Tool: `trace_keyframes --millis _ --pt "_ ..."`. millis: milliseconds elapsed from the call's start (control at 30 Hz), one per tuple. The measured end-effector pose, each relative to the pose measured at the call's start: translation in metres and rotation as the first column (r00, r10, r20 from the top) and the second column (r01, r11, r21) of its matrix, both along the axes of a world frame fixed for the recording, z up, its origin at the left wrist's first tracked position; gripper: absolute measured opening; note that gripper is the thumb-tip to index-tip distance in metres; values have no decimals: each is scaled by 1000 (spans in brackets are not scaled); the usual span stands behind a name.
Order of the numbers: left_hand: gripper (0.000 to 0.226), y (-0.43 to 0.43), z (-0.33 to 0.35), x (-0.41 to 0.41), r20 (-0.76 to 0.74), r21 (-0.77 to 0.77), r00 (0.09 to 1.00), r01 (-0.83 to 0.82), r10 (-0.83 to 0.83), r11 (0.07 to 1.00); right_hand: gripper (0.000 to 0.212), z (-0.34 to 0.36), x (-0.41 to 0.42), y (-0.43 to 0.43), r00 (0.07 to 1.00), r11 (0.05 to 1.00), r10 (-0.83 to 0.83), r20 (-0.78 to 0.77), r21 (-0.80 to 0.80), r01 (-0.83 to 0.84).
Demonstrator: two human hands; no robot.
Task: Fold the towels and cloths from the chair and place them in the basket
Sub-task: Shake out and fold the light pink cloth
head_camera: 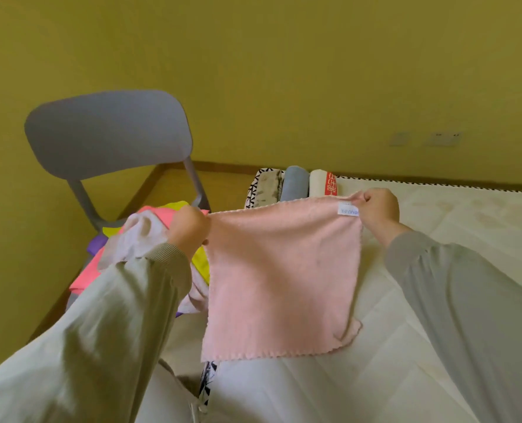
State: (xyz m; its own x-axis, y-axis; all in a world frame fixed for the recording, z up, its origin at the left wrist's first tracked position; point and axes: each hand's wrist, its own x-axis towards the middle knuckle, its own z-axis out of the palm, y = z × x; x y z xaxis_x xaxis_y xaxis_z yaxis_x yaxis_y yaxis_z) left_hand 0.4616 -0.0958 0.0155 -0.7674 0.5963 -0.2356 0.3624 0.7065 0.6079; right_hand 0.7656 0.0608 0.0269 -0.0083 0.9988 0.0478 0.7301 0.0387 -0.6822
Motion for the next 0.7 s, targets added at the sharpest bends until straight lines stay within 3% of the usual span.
trace_keyframes --millis 100,200,267,400,533,567,633,700 --pt "26 13 -29 -6 336 72 936 -141 109 987 36 -19 -9 15 980 1000 -24 199 21 20" --pt "23 27 -49 -15 486 191 867 -229 111 954 33 -38 -18 31 973 999 -17 228 -24 23" --pt "22 37 -56 -22 548 299 829 -320 112 899 33 -46 -25 42 992 997 -15 124 -70 24" --pt "18 53 -57 -30 607 440 790 -428 89 789 26 -54 -40 58 971 988 -36 -235 -154 -1" --pt "17 58 -56 -36 654 406 743 -501 140 764 18 -58 -49 69 957 961 -39 -286 -274 -42" --pt "18 58 -53 -38 664 412 735 -512 136 754 11 -54 -51 68 927 953 -76 -366 -302 -41" --pt "17 56 -49 -43 697 445 711 -528 91 723 17 -47 -55 65 829 926 -161 -536 -372 -60" --pt "12 51 -46 -44 748 439 662 -549 49 711 30 -44 -57 62 802 907 -196 -564 -415 -71"
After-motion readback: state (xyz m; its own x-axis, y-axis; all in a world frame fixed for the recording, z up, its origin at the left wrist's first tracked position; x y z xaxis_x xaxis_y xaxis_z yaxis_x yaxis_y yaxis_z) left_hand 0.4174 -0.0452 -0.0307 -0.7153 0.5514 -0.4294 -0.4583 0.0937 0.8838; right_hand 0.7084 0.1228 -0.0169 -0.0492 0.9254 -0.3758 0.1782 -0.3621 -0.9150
